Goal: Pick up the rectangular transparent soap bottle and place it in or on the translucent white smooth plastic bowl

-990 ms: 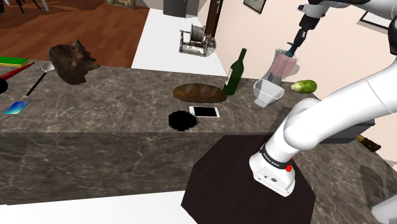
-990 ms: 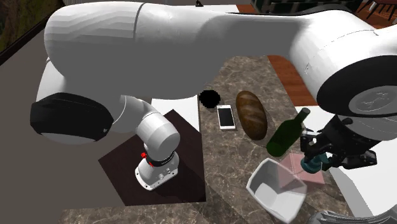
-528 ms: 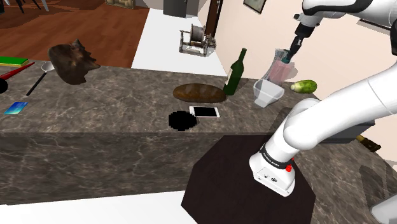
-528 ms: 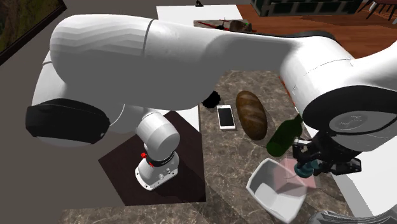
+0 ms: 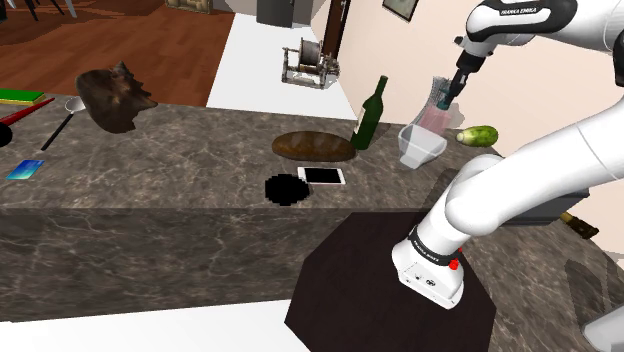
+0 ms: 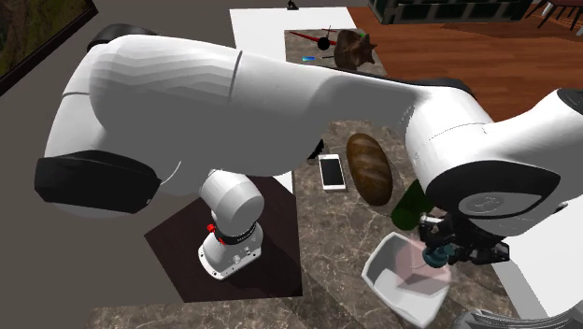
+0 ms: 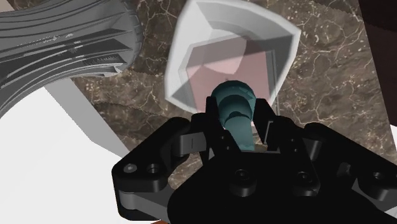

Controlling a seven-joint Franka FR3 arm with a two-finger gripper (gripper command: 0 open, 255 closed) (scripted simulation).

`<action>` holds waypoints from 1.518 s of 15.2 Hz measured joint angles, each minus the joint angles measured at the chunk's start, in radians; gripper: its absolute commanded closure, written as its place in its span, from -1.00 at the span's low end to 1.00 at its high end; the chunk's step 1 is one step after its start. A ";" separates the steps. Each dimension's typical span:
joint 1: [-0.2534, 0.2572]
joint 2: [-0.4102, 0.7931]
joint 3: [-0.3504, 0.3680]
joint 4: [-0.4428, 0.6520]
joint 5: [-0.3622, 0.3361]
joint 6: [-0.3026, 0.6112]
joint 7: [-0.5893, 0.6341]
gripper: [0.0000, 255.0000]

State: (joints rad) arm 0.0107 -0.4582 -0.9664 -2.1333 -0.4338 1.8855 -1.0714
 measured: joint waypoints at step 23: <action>-0.004 -0.012 0.035 0.060 0.008 -0.074 0.000 -1.00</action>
State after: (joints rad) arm 0.0071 -0.4700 -0.9317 -2.0730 -0.4254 1.8112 -1.0713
